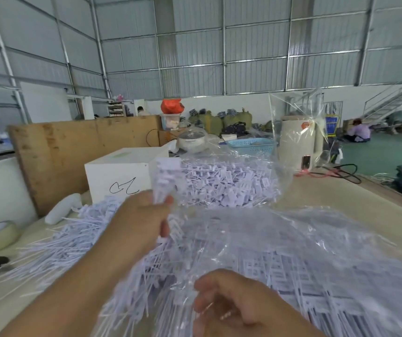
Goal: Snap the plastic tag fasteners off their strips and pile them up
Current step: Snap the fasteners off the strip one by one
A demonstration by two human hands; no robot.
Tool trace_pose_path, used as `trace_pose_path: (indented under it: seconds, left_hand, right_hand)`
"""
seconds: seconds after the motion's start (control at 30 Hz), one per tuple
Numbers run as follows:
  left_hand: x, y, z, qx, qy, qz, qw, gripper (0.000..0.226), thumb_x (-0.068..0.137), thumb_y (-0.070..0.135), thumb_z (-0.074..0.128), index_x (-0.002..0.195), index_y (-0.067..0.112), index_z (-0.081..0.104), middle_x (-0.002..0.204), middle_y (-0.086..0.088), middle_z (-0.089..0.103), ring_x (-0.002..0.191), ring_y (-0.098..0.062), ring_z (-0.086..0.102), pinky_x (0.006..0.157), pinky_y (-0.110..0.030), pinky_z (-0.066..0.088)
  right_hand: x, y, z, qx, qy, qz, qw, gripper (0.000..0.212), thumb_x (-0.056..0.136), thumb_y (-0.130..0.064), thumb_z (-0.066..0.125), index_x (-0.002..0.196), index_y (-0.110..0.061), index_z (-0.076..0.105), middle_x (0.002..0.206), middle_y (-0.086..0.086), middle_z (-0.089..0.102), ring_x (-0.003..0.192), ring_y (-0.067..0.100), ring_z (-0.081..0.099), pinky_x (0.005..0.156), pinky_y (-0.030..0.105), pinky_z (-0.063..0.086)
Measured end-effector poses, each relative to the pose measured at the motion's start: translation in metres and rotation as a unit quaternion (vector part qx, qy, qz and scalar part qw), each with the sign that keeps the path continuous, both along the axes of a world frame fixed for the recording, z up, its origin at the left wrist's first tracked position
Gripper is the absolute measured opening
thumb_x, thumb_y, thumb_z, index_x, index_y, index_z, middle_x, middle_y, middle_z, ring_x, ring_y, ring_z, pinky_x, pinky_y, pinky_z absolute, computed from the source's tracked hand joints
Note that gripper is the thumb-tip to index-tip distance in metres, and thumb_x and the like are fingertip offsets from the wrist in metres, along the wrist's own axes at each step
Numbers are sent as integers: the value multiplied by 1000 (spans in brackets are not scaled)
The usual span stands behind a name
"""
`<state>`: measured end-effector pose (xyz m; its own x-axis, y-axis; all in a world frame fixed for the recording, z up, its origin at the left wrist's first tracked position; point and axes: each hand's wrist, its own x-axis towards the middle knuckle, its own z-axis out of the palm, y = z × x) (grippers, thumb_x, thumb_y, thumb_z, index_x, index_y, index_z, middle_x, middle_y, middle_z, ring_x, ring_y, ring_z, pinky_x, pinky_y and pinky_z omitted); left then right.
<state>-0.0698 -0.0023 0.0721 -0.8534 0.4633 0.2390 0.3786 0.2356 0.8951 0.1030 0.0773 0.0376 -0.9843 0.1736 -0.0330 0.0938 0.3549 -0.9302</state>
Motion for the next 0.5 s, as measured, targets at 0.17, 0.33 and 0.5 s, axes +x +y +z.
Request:
trace_pose_path:
  seconds: [0.17,0.33,0.5]
  left_hand:
    - [-45,-2,-10,-318,272,126,899,17,92,27,48,84,14,39,74,1,44,73,-22,50,59,-31,36]
    - [-47,5,-37,-386,395,139,822,36,88,37,49,119,19,48,107,-1,51,102,-22,49,78,-33,42]
    - [-43,4,-45,-387,427,87,812,42,91,40,43,132,33,51,130,5,42,117,-20,41,95,-35,36]
  right_hand:
    - [2,13,-8,33,8,2,999,25,91,-26,67,115,-17,64,109,2,69,86,-7,62,83,8,45]
    - [6,16,-11,18,3,10,1000,21,93,-14,64,113,-18,67,104,-1,70,82,-8,63,84,7,45]
    - [11,20,1,-36,4,21,999,23,95,-9,59,93,-29,69,87,-12,71,76,-8,64,79,6,43]
